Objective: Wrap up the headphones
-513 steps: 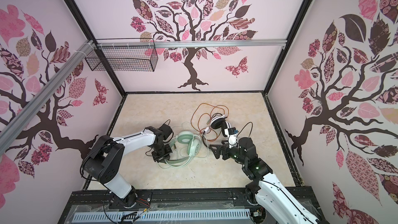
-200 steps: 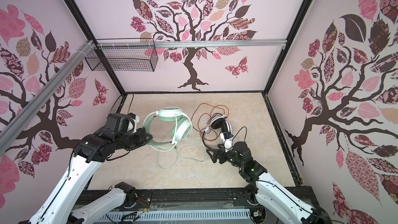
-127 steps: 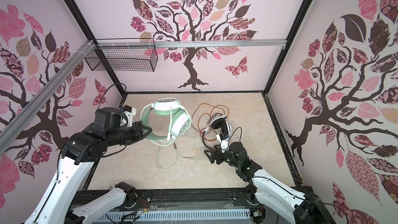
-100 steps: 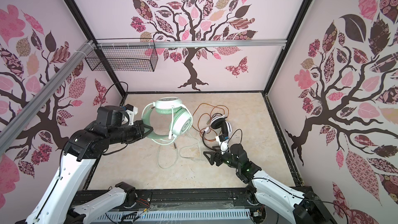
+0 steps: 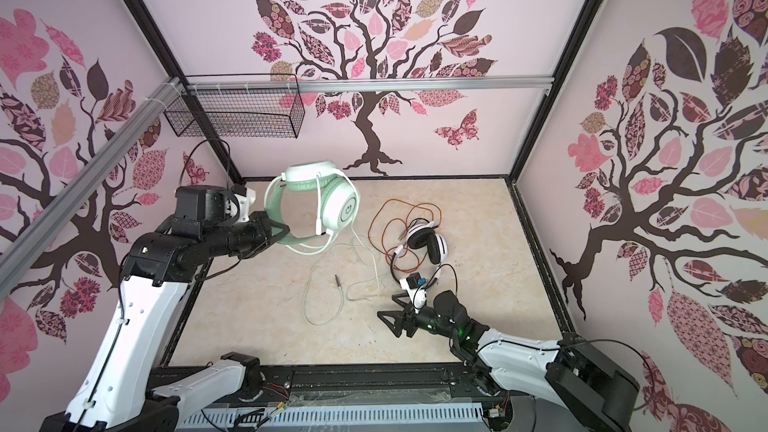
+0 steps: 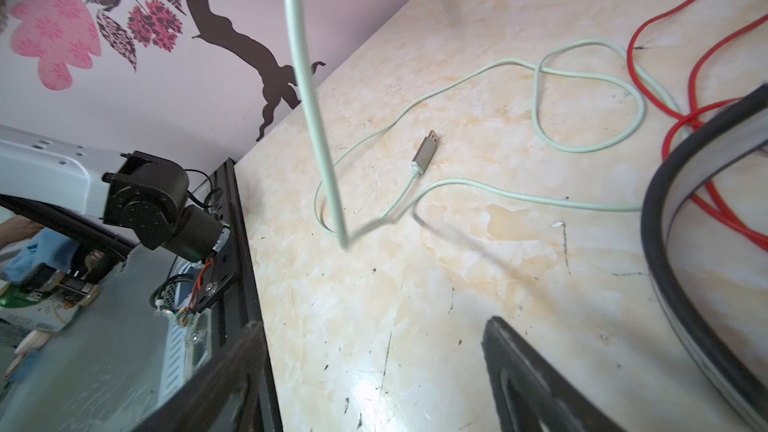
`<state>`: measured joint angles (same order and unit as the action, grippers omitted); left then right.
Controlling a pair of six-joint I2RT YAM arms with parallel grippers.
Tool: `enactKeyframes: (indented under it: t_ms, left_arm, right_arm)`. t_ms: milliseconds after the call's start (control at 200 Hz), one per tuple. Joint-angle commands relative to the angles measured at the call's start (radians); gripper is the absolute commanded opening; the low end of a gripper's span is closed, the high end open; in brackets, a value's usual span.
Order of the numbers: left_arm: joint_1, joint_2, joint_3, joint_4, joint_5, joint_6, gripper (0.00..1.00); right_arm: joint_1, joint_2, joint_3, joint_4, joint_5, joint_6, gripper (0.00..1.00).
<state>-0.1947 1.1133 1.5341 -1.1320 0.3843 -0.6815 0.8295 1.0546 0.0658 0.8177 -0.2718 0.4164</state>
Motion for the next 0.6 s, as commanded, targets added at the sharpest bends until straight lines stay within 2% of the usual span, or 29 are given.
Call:
enactKeyframes:
  t_ms: [0, 145, 270, 390, 595]
  left_arm:
    - [0.021, 0.006, 0.098, 0.11, 0.123, -0.03, 0.0]
    - [0.024, 0.028, 0.13, 0.111, 0.129, -0.031, 0.0]
    - [0.027, 0.044, 0.131, 0.124, 0.14, -0.033, 0.0]
    - [0.033, 0.056, 0.134, 0.127, 0.145, -0.031, 0.0]
    - [0.04, 0.068, 0.135, 0.121, 0.157, -0.02, 0.0]
  right_arm:
    - [0.004, 0.061, 0.04, 0.104, 0.124, 0.051, 0.86]
    - [0.005, 0.194, 0.097, 0.197, 0.094, 0.045, 0.82]
    - [0.008, 0.318, 0.14, 0.318, 0.077, 0.038, 0.69]
    - [0.018, 0.425, 0.152, 0.467, 0.114, 0.026, 0.68]
    - [0.027, 0.564, 0.209, 0.613, 0.048, 0.02, 0.68]
